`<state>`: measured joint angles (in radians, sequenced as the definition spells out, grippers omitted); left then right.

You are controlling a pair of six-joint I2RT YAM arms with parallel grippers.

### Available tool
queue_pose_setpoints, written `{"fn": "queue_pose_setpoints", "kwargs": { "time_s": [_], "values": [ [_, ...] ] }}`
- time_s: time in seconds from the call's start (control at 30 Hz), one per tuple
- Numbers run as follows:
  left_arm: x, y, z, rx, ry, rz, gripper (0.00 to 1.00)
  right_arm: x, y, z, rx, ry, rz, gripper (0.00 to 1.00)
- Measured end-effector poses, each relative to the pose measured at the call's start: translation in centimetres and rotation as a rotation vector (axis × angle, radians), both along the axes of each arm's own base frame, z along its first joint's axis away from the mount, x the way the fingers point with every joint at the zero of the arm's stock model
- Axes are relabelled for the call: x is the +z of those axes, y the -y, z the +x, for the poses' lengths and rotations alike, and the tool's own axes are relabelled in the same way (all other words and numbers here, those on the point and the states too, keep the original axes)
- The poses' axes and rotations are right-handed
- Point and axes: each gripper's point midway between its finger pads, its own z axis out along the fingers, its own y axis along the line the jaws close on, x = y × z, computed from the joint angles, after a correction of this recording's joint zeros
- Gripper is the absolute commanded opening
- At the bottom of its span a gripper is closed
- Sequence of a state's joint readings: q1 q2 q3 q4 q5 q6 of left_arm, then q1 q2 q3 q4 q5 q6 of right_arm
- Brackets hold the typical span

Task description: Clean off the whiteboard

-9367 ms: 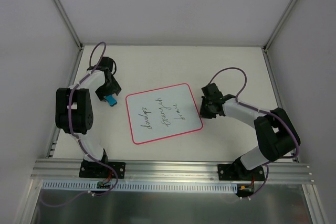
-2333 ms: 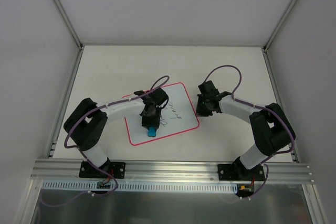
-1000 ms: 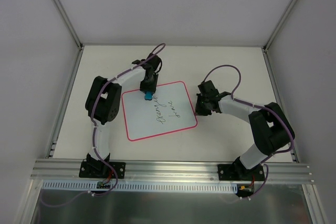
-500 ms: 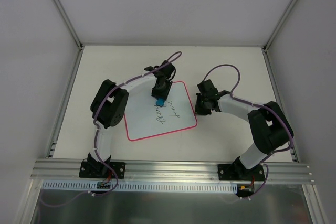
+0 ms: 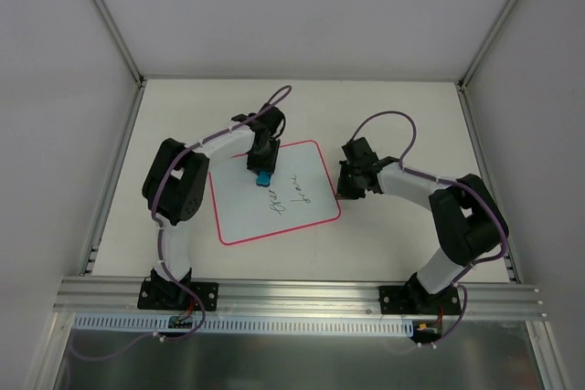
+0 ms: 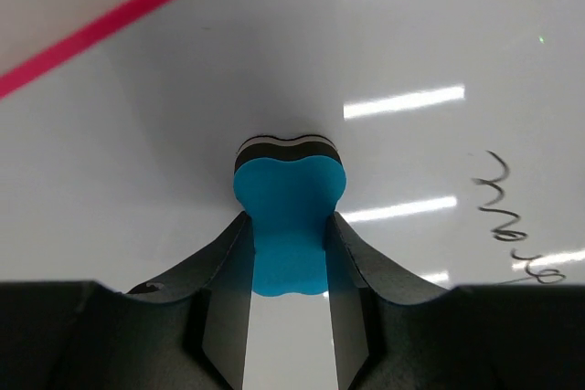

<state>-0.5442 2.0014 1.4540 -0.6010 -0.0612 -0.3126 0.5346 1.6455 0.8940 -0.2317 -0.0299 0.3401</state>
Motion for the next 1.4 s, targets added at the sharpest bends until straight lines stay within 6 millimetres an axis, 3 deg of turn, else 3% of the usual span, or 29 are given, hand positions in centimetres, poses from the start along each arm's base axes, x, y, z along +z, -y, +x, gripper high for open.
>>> {"fn": "queue_pose_setpoints", "kwargs": {
  "time_s": [0.13, 0.33, 0.43, 0.63, 0.77, 0.93, 1.2, 1.27, 1.4],
  "values": [
    [0.0, -3.0, 1.2, 0.054, -0.001, 0.036, 0.00, 0.0, -0.2, 0.1, 0.002, 0.005, 0.006, 0.00],
    [0.0, -2.7, 0.7, 0.027, 0.000, 0.042, 0.00, 0.0, -0.2, 0.2, 0.002, 0.005, 0.009, 0.00],
    [-0.1, -1.3, -1.0, -0.019, -0.010, 0.041, 0.00, 0.0, -0.2, 0.2, 0.002, 0.005, 0.009, 0.00],
    [-0.2, 4.4, -6.7, -0.159, -0.051, 0.005, 0.00, 0.0, -0.3, 0.2, 0.002, 0.003, 0.008, 0.00],
    [-0.2, 5.5, -8.6, -0.175, -0.066, -0.006, 0.00, 0.0, -0.3, 0.2, 0.003, 0.003, 0.009, 0.00],
    [-0.2, 3.8, -8.1, -0.093, -0.074, -0.014, 0.00, 0.0, -0.3, 0.2, 0.004, 0.005, 0.012, 0.00],
    [-0.1, -2.8, -5.9, 0.074, -0.061, 0.057, 0.00, 0.0, -0.4, 0.3, 0.001, 0.005, 0.016, 0.00],
    [-0.1, -3.6, -5.8, 0.093, -0.061, 0.064, 0.00, 0.0, -0.4, 0.3, -0.001, 0.005, 0.017, 0.00],
    [-0.1, -3.3, -6.2, 0.076, -0.050, 0.080, 0.00, 0.0, -0.4, 0.3, -0.003, 0.005, 0.021, 0.00]
  ]
}}
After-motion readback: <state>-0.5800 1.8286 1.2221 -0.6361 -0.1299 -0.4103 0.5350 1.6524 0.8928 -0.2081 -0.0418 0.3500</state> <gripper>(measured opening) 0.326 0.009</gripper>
